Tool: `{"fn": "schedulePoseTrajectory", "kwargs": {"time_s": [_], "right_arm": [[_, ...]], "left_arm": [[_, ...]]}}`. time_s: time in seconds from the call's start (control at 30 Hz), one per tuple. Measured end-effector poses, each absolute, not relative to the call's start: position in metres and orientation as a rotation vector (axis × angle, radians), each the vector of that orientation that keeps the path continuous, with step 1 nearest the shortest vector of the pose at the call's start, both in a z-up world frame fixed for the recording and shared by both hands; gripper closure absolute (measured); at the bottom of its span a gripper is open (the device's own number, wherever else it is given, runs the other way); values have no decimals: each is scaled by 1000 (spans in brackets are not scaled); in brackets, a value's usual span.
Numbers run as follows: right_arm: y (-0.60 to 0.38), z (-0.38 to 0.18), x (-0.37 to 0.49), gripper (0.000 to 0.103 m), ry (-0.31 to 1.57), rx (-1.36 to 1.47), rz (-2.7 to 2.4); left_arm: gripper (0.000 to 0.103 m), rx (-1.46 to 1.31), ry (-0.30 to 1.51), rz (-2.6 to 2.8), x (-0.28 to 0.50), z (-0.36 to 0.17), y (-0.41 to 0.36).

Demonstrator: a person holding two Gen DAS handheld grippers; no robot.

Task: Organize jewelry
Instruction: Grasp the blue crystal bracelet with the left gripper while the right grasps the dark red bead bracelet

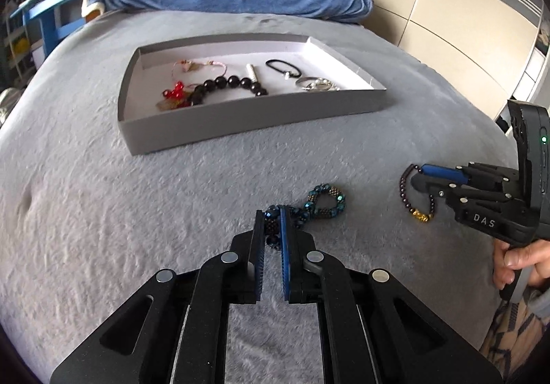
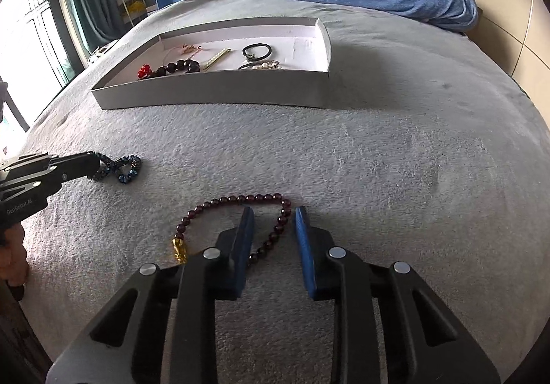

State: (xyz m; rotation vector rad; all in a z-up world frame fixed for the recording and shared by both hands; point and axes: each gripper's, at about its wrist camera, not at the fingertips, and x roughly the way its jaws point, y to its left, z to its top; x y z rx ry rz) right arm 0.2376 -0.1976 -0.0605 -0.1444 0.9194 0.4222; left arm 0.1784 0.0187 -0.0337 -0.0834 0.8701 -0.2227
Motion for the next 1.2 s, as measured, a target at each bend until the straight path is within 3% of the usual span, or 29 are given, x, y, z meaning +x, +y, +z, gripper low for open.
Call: {"fn": "schedulePoseTrajectory", "kwargs": {"time_s": [0.1, 0.67, 0.83, 0.9, 1.2], "right_arm": [[-199, -61, 237, 78, 922, -136, 422], [-200, -64, 238, 78, 926, -119, 424], [-198, -64, 238, 92, 923, -124, 439], [-195, -63, 237, 97, 918, -131, 449], [-191, -53, 235, 97, 874, -98, 480]], "left_arm": [[72, -79, 867, -224, 180, -34, 18], [66, 8, 927, -259, 193, -43, 0], [88, -43, 927, -269, 189, -45, 10], [88, -52, 913, -268, 187, -43, 13], [89, -42, 838, -267, 178, -19, 10]]}}
